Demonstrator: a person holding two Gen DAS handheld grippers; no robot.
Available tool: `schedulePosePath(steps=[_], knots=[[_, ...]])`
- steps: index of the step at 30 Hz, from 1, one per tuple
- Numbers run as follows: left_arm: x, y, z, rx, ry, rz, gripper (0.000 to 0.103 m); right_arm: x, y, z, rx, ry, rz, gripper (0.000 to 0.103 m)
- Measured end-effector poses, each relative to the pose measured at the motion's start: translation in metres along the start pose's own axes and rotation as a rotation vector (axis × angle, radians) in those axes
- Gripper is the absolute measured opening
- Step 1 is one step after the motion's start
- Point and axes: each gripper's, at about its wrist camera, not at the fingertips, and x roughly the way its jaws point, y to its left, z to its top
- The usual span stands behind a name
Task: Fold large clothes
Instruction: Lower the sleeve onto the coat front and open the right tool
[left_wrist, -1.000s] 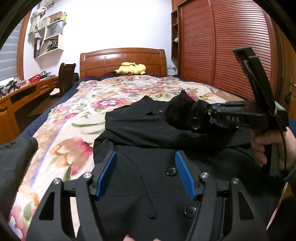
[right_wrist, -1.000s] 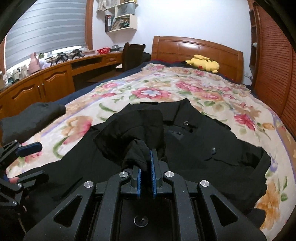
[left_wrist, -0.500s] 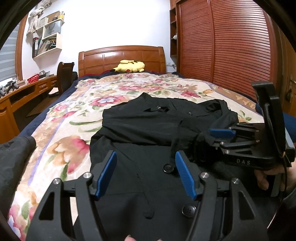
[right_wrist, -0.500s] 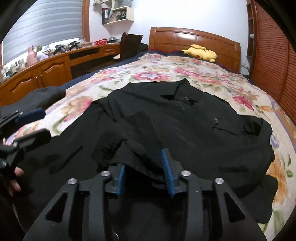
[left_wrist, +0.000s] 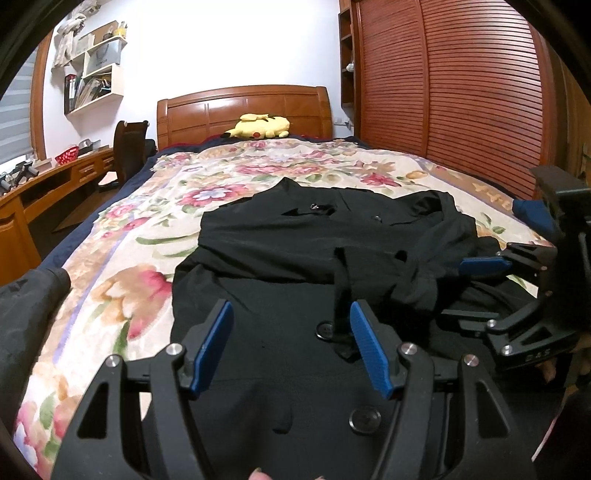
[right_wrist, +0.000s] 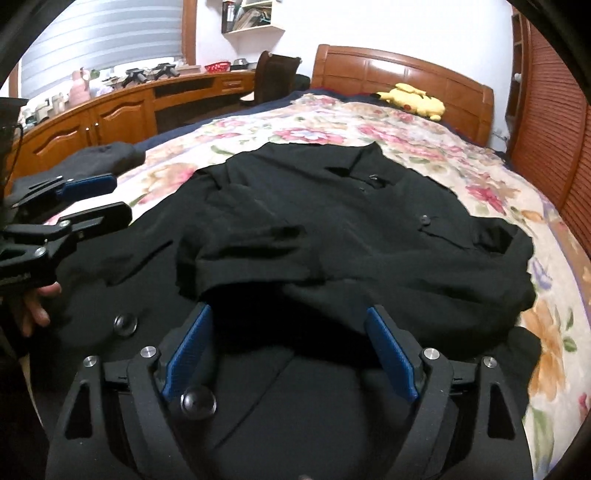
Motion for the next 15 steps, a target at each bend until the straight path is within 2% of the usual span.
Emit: schedulePosePath(steps=[9, 15], knots=[[0.006, -0.026, 0.012, 0.048, 0.033, -0.002, 0.065, -0.028, -0.040, -0.018, 0.079, -0.010, -0.044, 0.086], [0.023, -0.041, 0.028, 0.062, 0.086, -0.043, 0.065, -0.040, -0.063, -0.026, 0.113, -0.024, -0.099, 0.086]])
